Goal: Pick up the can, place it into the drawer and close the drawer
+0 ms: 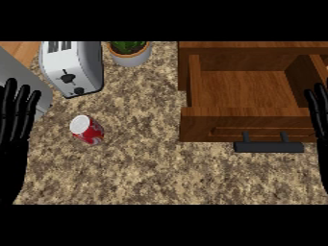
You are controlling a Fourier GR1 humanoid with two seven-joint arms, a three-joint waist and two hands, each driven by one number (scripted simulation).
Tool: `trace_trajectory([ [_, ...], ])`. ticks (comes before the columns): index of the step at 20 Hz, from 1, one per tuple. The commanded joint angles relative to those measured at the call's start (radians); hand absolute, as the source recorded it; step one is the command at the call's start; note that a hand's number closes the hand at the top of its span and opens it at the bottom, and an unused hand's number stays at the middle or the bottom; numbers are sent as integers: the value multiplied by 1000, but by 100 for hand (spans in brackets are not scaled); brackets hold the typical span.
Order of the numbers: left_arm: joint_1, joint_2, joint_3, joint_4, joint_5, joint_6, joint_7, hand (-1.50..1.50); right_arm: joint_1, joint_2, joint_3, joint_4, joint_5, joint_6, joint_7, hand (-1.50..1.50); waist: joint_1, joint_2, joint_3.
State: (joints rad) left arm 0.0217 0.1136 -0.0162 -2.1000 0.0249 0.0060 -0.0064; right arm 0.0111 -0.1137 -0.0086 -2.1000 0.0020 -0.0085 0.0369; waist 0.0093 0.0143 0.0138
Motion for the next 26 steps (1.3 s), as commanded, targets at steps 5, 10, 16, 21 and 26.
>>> trace_trajectory([
  [5, -94, 71, 6, 85, 197, -220, -73, -150, -70, -6, -30, 19, -9, 1, -25, -150, -12, -13, -15],
  [10, -30, 140, 33, 154, 177, -189, 197, -150, 78, 31, 10, 24, 32, -51, 172, -150, -14, -15, -14],
  [16, -114, 137, 57, 141, 196, -202, 299, -150, 95, 12, -41, 41, -10, -1, 154, -150, -11, -15, -14],
  [21, -11, 114, 92, 51, 241, -207, 324, -150, 188, 49, -34, 68, 8, 16, 35, -150, -8, -16, -14],
  [26, -72, 85, 93, 110, 201, -187, 342, -150, 206, 5, -93, -50, -50, 66, 125, -150, -12, -15, -14],
])
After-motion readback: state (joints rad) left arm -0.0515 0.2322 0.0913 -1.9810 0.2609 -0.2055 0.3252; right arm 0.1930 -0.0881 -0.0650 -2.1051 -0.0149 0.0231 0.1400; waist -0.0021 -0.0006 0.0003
